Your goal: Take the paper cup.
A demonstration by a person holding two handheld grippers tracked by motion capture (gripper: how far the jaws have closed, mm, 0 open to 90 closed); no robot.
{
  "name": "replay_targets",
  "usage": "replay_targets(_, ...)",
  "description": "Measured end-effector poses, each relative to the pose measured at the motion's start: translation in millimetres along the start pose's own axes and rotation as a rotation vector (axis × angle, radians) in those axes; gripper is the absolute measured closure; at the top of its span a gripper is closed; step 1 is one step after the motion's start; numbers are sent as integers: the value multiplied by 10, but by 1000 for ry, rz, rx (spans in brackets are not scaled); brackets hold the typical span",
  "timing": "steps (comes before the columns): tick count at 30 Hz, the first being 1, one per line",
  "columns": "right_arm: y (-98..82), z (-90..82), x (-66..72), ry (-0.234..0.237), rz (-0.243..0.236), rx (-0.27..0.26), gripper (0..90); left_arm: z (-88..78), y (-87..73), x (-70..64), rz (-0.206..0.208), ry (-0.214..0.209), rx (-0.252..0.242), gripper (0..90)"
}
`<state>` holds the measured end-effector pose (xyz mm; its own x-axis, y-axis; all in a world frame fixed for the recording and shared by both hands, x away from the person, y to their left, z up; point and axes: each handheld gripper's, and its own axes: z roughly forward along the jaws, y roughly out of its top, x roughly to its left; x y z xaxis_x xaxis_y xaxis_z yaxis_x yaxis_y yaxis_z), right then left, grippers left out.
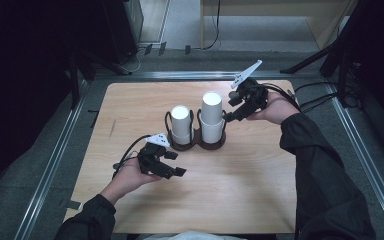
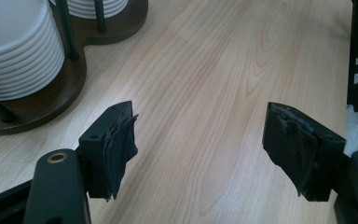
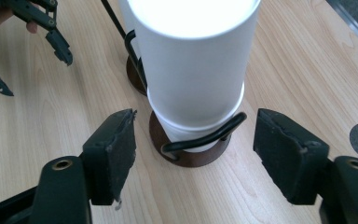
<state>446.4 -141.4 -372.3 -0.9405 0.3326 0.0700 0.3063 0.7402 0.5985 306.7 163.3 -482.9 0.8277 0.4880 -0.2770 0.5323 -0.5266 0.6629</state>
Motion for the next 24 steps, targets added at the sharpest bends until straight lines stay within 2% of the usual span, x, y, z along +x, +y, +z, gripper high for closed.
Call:
replay_targets(4, 86, 55, -26, -25, 8, 40, 274, -9, 0, 2, 1, -2, 2, 253)
replay_targets(7, 128, 97, -42, -15, 11, 41, 271, -21, -6, 8, -1, -6, 1, 253)
replay_targets(14, 220, 174, -14, -2, -18, 24, 257, -33, -11, 16, -3, -12, 3, 253)
replay_targets(24, 362, 268, 15, -7, -34, 23, 240, -44, -15, 25, -10, -19, -1, 253)
